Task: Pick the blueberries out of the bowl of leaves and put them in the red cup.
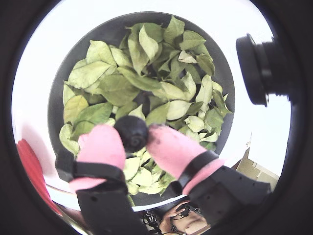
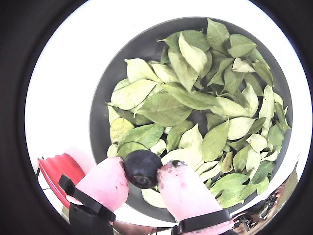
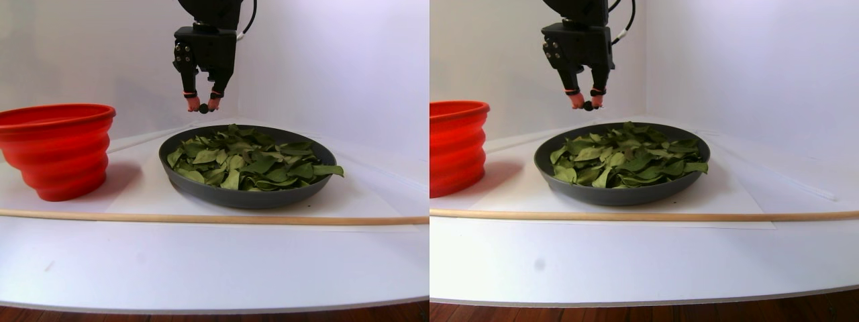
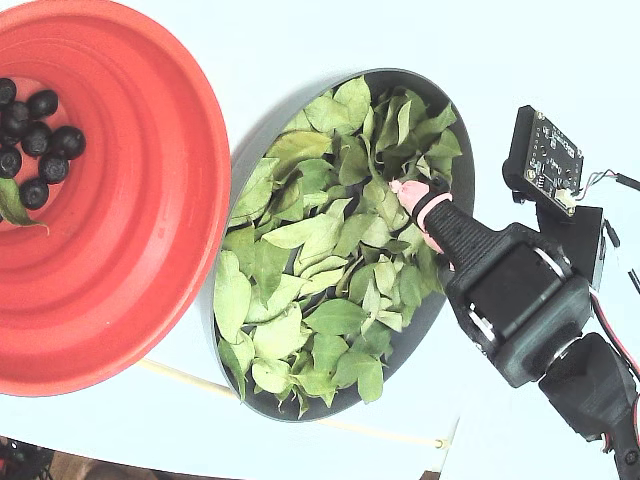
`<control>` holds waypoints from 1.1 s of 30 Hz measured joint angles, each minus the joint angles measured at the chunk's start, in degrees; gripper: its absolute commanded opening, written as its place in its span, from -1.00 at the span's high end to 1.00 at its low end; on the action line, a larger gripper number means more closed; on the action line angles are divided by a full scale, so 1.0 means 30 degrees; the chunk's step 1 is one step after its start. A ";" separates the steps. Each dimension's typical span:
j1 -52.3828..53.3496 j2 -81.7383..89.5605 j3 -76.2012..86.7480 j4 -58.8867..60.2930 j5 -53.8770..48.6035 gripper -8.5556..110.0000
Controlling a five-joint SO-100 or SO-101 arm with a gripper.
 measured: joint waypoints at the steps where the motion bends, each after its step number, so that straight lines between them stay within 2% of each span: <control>1: -0.0117 0.0117 0.0000 0.0146 0.0088 0.68; 33: -0.4453 0.4834 0.2461 0.3018 0.2227 0.68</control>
